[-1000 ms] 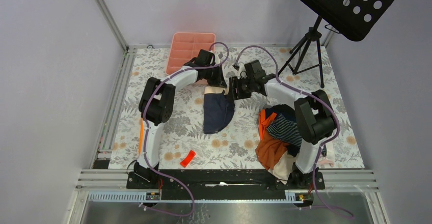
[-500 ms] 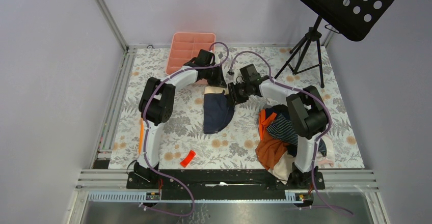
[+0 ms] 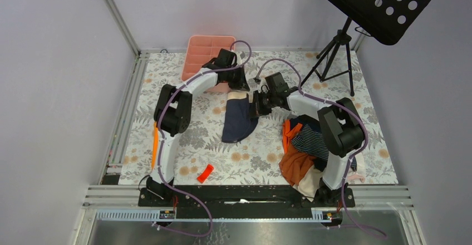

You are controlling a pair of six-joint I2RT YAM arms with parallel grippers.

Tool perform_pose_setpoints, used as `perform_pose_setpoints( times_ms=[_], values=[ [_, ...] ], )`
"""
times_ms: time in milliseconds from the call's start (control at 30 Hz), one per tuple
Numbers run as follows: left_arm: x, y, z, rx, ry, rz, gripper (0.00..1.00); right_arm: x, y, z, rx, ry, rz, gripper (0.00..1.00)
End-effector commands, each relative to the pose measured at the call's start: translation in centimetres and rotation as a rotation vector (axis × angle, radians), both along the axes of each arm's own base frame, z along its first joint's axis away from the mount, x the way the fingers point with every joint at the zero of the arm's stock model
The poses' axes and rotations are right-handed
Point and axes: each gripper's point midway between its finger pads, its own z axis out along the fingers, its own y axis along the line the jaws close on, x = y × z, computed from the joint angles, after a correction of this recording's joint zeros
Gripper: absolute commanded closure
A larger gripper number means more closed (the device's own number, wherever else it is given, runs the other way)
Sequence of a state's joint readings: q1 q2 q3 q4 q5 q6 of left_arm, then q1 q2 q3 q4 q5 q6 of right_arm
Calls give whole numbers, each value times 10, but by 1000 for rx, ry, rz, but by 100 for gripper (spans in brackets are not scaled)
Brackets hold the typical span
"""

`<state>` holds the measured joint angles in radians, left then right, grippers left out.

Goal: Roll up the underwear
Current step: Fold the underwear at the center of the board.

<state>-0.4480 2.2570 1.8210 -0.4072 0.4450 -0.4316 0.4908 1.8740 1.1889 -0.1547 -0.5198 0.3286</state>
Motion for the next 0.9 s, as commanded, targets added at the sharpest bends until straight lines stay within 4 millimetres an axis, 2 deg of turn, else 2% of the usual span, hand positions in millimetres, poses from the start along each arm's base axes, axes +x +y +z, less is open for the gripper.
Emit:
perform_pose_setpoints(
  times_ms=[0,233,633,733,867],
  values=[
    [21,-12,18,-41,-61,15,100,-9,8,22,90,63,-76,94],
    [8,-21,4,-91,-12,-39,100,-8,-4,16,73,94,-139,94],
    [-1,-48,10,-173,-19,-97,100,-17,-20,10,34,118,-199,93],
    [0,-52,16,-182,-30,-104,100,-20,-18,17,56,115,-185,93],
    [4,-54,33,-193,-65,-122,100,-20,-19,30,60,109,-183,92]
  ],
)
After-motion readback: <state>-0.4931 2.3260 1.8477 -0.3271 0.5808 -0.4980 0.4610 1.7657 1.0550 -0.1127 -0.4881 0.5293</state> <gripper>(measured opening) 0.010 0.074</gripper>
